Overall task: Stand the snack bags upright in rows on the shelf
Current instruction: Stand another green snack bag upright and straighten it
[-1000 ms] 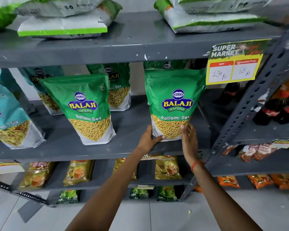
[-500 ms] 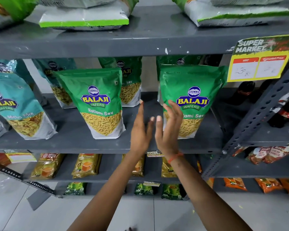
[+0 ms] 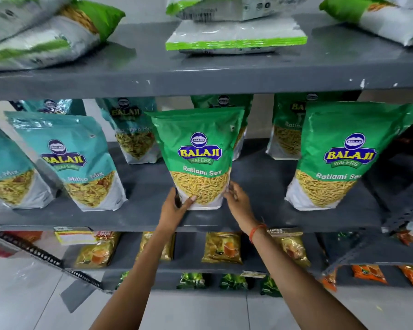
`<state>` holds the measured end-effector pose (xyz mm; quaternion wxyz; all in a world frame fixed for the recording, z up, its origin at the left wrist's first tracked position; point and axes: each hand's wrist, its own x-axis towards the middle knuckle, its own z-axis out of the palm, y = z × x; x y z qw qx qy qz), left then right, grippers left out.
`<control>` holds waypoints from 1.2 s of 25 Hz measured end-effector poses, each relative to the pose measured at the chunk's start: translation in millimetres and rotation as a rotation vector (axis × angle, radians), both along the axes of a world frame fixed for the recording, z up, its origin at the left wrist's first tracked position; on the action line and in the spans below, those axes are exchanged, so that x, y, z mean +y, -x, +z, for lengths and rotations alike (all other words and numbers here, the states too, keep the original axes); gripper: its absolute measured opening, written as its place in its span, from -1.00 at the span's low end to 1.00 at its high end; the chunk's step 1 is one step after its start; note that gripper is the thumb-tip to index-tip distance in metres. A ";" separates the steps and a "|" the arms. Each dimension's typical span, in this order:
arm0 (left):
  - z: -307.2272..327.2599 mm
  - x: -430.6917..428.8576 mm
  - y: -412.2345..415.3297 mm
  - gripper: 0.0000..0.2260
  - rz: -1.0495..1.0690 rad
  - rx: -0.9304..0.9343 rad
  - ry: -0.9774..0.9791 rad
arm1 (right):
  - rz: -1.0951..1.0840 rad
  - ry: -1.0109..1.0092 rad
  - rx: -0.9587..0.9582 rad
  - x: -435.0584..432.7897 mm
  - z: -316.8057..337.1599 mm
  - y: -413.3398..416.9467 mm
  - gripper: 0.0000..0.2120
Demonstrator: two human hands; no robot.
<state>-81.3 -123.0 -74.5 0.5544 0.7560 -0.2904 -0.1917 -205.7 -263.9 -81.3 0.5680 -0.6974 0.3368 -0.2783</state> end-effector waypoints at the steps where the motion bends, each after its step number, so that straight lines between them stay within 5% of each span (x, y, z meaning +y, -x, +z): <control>1: -1.3 -1.1 -3.2 -0.56 0.000 0.024 -0.027 | -0.014 -0.023 0.002 0.5 1.6 0.4 -0.71; 10: 11.1 -33.9 46.4 -0.55 -0.052 0.056 -0.065 | -0.181 -0.109 -0.057 -18.7 5.5 47.0 -0.77; 17: 12.8 -33.7 48.3 -0.46 -0.027 0.043 -0.092 | 0.052 -0.045 0.120 -12.7 13.0 59.6 -0.53; 30: 12.6 -31.4 49.2 -0.46 -0.059 0.058 -0.109 | 0.018 -0.051 0.144 -12.3 11.2 56.0 -0.43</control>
